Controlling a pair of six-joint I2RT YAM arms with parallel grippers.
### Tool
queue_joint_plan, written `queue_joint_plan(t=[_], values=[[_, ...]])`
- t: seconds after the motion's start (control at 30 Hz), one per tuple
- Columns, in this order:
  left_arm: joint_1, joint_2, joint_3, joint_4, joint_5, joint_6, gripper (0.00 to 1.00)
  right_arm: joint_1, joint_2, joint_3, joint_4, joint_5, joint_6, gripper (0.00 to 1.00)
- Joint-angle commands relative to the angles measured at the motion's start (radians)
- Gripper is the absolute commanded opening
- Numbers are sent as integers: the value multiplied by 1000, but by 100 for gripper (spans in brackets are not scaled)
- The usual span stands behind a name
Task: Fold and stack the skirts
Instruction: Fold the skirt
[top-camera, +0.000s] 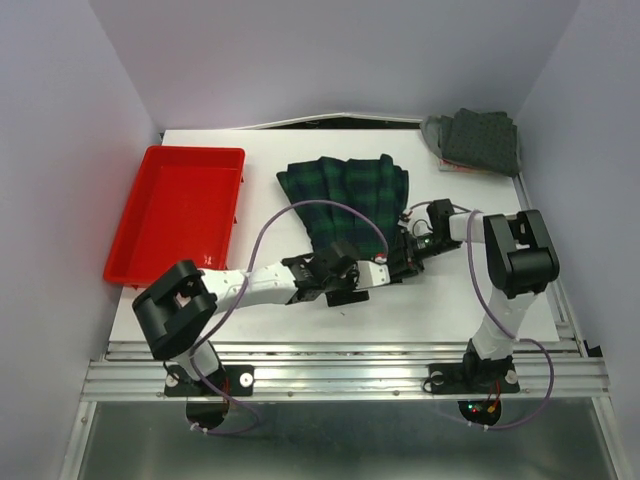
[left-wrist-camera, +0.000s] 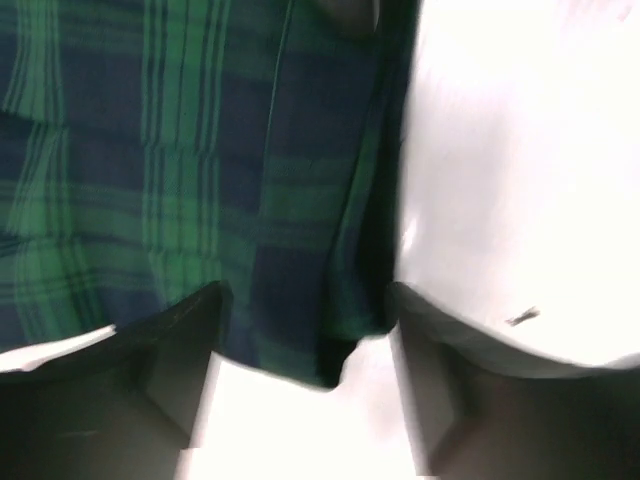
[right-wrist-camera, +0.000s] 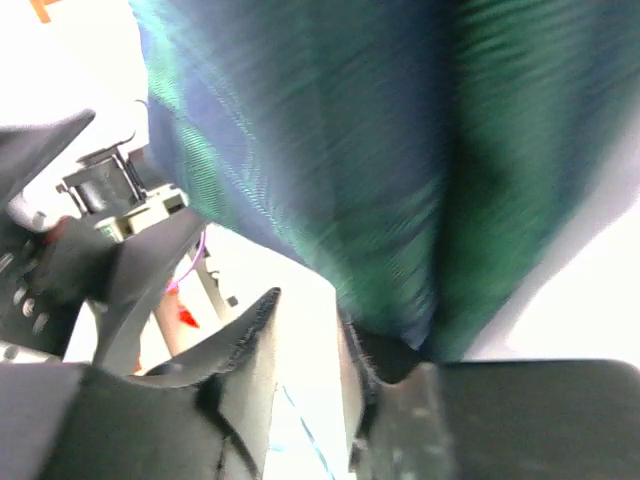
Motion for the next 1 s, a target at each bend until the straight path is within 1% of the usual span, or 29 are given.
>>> queue_joint_plan(t=[0.0,0.1,0.13,0.2,0.27,0.3,0.37,0.4,0.43,0.47,0.5,0.53,0.57,0.63,0.7,0.73,0.87,0.97], values=[[11,-152,-76,75,-67,162,96,-9,-142,65,-79,50,-33,36],[-7,-216,-132,118,-85,242,98,-9,-204,121,-98,52,-24,43],[-15,-221,-142,124,-98,256,99,-9,-215,131,-101,64,-32,47],[-29,-230,-161,129,-104,292,99,-9,-235,157,-122,81,-85,51],[-29,-246,-158,137,-98,275,99,-9,-245,183,-162,136,-160,54],[-21,-252,-144,137,-84,238,99,-9,-259,194,-182,159,-243,55],[29,-270,-117,103,-23,175,99,-9,-285,201,-195,251,-307,56],[51,-282,-79,69,44,142,99,-9,-313,193,-184,301,-315,61],[84,-287,-63,55,80,84,99,-9,-322,187,-172,407,-297,64],[92,-296,-46,52,94,59,99,-9,-322,188,-172,453,-245,67],[96,-301,-44,52,91,42,99,-9,-321,190,-187,484,-233,69],[96,-304,-44,52,83,23,99,-9,-301,197,-214,487,-213,72],[96,-312,-47,52,69,12,99,-9,-293,191,-256,475,-178,73],[97,-333,-76,78,69,-1,99,-9,-279,138,-262,428,-95,76],[97,-347,-101,119,71,12,99,-9,-275,96,-242,408,-52,86],[97,-350,-112,129,71,18,99,-9,-270,81,-233,391,-46,87],[97,-348,-126,146,88,49,99,-9,-244,24,-170,395,-42,90],[96,-342,-126,160,120,49,99,-9,-219,-11,-78,389,-35,90]])
